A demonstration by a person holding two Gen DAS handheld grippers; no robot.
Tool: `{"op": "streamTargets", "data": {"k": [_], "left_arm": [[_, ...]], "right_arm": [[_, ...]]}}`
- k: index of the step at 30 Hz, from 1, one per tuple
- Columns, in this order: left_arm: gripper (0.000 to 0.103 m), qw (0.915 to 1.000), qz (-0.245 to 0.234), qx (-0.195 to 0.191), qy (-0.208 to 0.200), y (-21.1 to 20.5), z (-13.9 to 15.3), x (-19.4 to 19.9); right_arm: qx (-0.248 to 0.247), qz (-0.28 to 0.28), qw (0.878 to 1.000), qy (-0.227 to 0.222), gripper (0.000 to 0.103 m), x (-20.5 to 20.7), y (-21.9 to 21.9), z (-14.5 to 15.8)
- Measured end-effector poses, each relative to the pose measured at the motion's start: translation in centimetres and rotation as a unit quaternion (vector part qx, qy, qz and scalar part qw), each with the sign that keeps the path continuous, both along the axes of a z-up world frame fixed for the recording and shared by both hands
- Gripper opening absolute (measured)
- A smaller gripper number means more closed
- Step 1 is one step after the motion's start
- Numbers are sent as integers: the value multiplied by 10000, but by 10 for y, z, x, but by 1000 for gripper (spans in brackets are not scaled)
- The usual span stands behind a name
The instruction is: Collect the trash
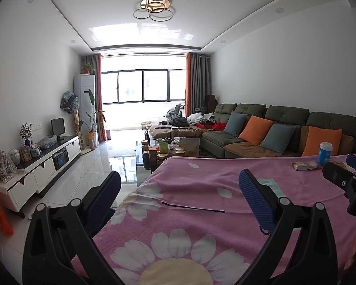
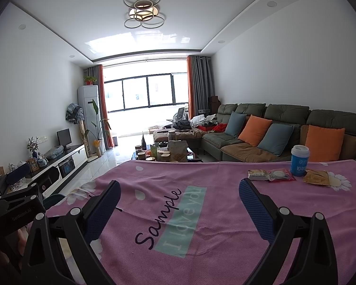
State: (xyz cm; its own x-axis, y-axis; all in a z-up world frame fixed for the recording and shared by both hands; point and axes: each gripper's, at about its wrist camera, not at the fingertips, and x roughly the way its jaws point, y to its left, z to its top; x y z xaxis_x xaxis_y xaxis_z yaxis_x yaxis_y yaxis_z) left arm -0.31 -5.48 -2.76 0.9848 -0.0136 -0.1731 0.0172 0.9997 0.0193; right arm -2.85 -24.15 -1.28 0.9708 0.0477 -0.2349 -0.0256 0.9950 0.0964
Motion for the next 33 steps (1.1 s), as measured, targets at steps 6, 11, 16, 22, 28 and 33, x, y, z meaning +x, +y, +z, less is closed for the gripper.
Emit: {"op": "streamTargets", "data": {"k": [6, 11, 16, 22, 28, 33], "left_arm": [[98, 10000, -10, 1, 4, 1, -1, 0], [98, 10000, -10, -9, 14, 3, -2, 0], [98, 10000, -41, -12, 32, 3, -3, 0], [98, 10000, -64, -18, 66, 6, -5, 0], [98, 9997, -226, 82, 103, 3, -7, 0], [98, 9948, -430, 130, 918, -1, -13, 32]], "right_arm": [[-7, -11, 10000, -14, 96, 0, 0, 0], [-5, -19, 10000, -11, 96, 0, 0, 1], [-1, -13, 10000, -13, 96, 0, 0, 0], [2, -21, 10000, -3, 96, 1, -1, 0], [-23, -53, 10000, 27, 96, 1, -3, -1], [-57, -202, 9992, 352, 96, 10, -20, -4]]}}
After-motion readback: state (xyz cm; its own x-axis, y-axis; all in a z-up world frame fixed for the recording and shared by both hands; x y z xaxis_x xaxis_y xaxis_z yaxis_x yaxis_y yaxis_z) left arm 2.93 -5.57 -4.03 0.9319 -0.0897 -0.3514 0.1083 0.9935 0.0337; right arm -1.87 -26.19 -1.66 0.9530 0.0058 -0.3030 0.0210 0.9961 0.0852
